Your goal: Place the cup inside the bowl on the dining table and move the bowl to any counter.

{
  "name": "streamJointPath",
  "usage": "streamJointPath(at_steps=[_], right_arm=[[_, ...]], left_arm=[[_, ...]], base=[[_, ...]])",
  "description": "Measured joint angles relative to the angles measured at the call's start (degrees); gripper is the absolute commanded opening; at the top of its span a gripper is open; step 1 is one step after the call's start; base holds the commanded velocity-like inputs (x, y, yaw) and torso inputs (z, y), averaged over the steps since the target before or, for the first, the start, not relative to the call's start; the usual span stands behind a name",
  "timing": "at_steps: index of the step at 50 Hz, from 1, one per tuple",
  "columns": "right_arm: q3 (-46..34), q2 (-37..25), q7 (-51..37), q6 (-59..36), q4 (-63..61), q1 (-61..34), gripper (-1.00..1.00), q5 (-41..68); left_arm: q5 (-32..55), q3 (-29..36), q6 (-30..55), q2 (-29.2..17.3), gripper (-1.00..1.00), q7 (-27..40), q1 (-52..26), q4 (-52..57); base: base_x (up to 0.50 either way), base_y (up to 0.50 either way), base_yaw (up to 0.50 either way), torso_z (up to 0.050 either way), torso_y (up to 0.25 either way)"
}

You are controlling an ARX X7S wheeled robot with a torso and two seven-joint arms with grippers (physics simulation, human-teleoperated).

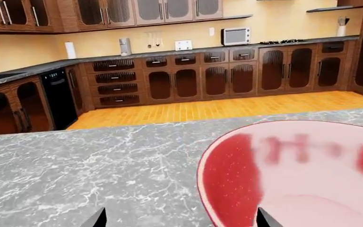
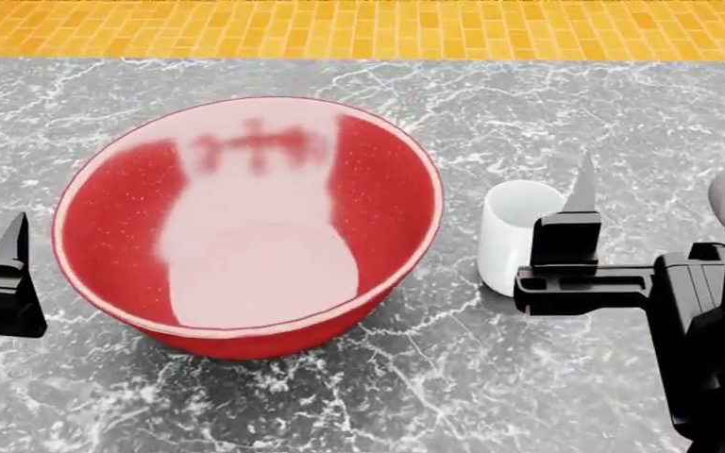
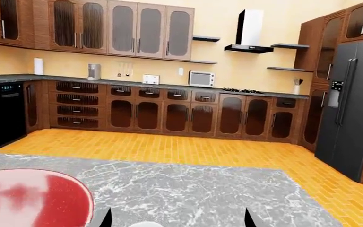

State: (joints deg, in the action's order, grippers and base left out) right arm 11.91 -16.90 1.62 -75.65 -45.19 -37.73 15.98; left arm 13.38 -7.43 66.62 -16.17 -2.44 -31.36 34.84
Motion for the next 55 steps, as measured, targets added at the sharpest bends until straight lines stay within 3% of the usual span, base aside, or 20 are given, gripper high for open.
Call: streamJointPath(at_steps=[20, 55], right_arm=[[-0.2, -0.3, -0.3, -0.5, 0.0, -0.1, 1.0, 0.7], [-7.1, 0.5, -4.1, -4.1, 8.0, 4.0, 1.0, -0.5]], left_arm=[[0.3, 0.5, 0.0, -0.1, 1.0, 0.5, 0.1, 0.1], [0.8, 0.4, -0.9, -0.7, 1.0, 1.1, 0.9, -0.3]], base=[[0.26, 0.14, 0.0, 0.0, 0.001], [0.0, 0.0, 0.0, 0.0, 0.0]])
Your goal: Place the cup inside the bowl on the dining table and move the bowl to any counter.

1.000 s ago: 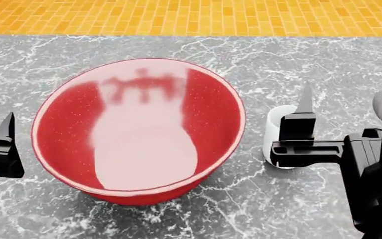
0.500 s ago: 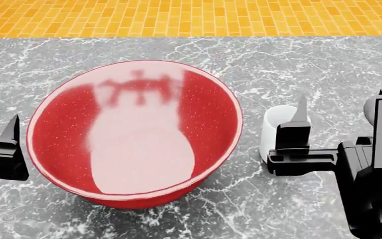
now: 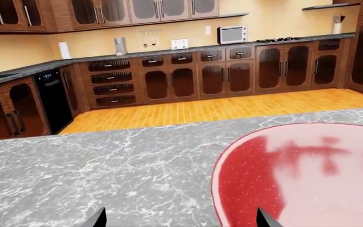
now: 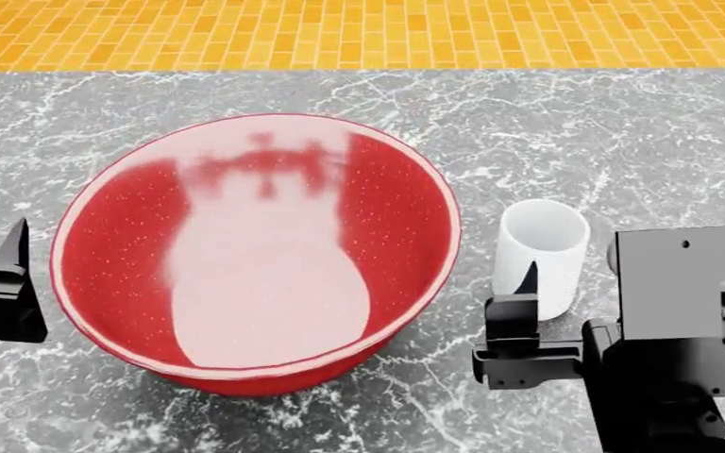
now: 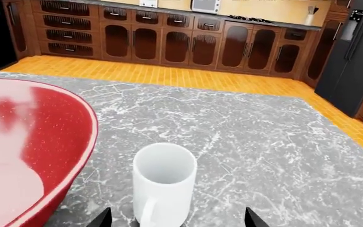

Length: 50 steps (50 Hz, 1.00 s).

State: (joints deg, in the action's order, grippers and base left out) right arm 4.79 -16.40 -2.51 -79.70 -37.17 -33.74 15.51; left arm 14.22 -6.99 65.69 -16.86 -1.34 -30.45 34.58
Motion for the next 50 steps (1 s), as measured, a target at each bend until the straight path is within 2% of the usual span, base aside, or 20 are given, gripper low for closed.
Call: streamJointPath(at_steps=[25, 50], right_arm=[[-3.4, 2.5, -3.1, 1.3, 8.4, -1.1, 1.0, -1.5], [-6.4, 6.2, -5.4, 12.0, 25.8, -4.5, 1.0, -3.6]], left_arm=[[0.2, 0.3, -0.7, -0.4, 1.0, 0.6, 0.4, -0.5], [0.6, 0.2, -1.8, -0.6, 1.0, 1.0, 1.5, -1.0]], base=[[0.0, 0.0, 0.0, 0.0, 0.0], [0.0, 0.0, 0.0, 0.0, 0.0]])
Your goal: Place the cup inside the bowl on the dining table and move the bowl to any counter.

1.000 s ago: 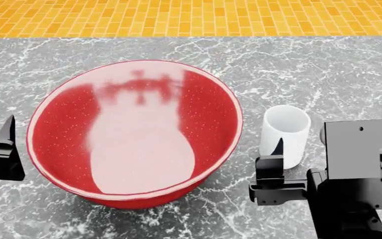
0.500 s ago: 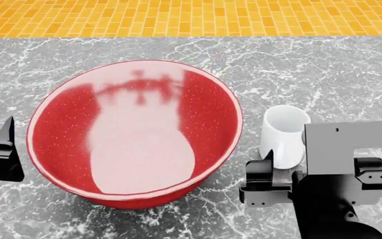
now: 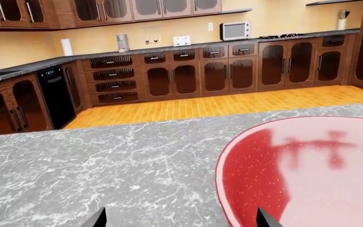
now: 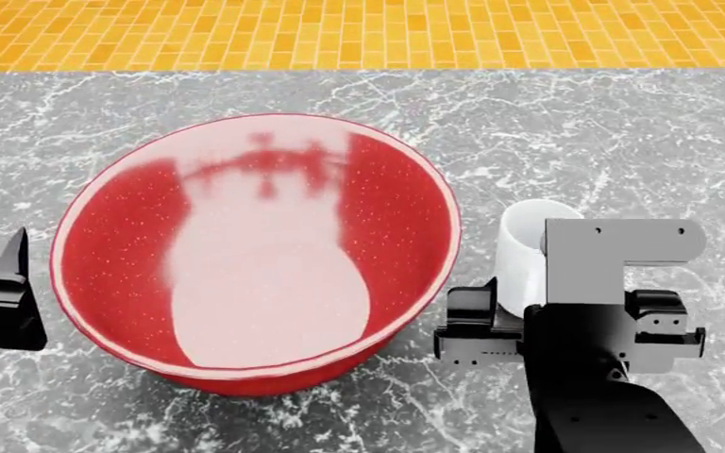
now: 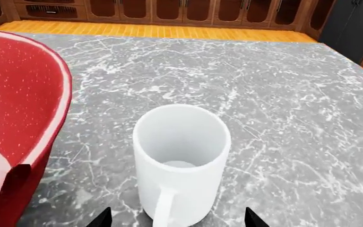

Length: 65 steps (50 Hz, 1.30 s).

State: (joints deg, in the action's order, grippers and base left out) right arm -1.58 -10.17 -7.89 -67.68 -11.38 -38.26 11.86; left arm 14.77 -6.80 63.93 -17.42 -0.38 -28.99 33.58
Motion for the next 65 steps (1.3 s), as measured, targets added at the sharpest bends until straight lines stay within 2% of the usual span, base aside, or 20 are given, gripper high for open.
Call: streamJointPath(at_steps=[20, 65], right_arm=[[0.5, 1.6, -1.2, 4.5, 6.6, -0.8, 1.0, 0.1], [0.2, 0.9, -1.2, 9.8, 15.4, -2.0, 1.0, 1.2]], left_arm=[[0.5, -0.2, -0.6, -0.3, 1.0, 0.1, 0.7, -0.3], [1.1, 0.0, -2.0, -0.9, 1.0, 0.7, 1.6, -0.7]], base=[[0.0, 0.0, 0.0, 0.0, 0.0], [0.0, 0.0, 0.0, 0.0, 0.0]])
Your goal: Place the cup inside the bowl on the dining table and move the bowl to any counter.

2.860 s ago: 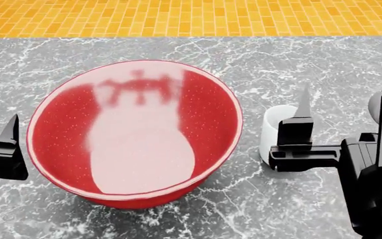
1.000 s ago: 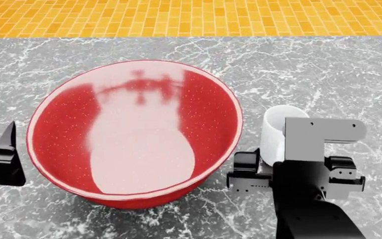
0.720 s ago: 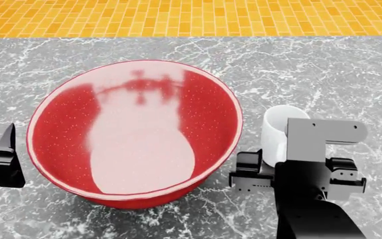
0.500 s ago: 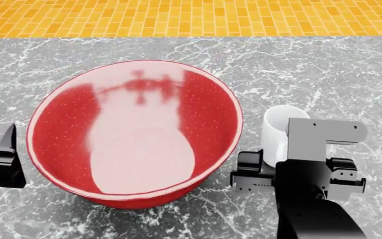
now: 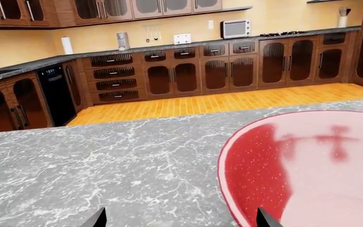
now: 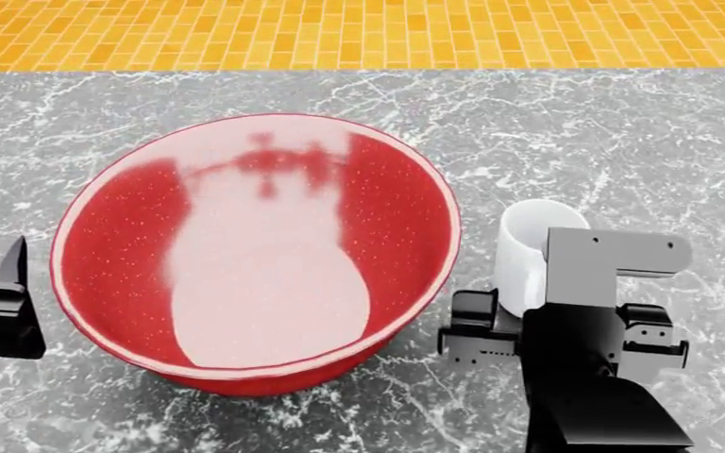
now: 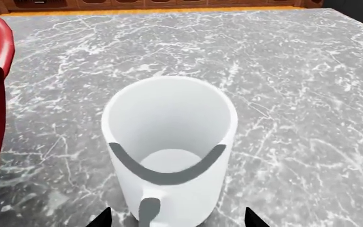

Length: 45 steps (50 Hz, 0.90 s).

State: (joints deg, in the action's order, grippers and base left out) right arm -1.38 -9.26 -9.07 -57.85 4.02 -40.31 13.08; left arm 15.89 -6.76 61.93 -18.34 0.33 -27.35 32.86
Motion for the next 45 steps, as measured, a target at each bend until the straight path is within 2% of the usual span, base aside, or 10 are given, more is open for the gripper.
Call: streamJointPath(at_steps=[1, 2, 17, 26, 45], right_arm=[[0.0, 0.0, 0.0, 0.1, 0.1, 0.1, 1.0, 0.0], [0.0, 0.0, 0.0, 0.2, 0.1, 0.1, -1.0, 0.1], [0.3, -0.4, -1.0, 0.4, -1.4, 0.7, -1.0, 0.5], [-0.2, -1.6, -2.3, -4.2, -9.2, -0.2, -1.0, 0.9], [-3.3, -3.8, -1.2, -17.6, -19.8, -14.2, -1.0, 3.8]], left_arm=[[0.0, 0.1, 0.0, 0.0, 1.0, 0.0, 0.0, 0.0], [0.0, 0.1, 0.0, 0.0, 1.0, 0.1, 0.0, 0.0], [0.2, 0.3, -0.2, -0.2, 1.0, 0.3, 0.1, -0.1], [0.4, 0.2, -0.4, -0.3, 1.0, 0.4, 0.2, 0.0], [0.5, 0.4, -0.7, -0.5, 1.0, 0.9, 0.2, -0.2]], base=[[0.0, 0.0, 0.0, 0.0, 0.0], [0.0, 0.0, 0.0, 0.0, 0.0], [0.0, 0.0, 0.0, 0.0, 0.0], [0.0, 0.0, 0.0, 0.0, 0.001], [0.0, 0.0, 0.0, 0.0, 0.0]])
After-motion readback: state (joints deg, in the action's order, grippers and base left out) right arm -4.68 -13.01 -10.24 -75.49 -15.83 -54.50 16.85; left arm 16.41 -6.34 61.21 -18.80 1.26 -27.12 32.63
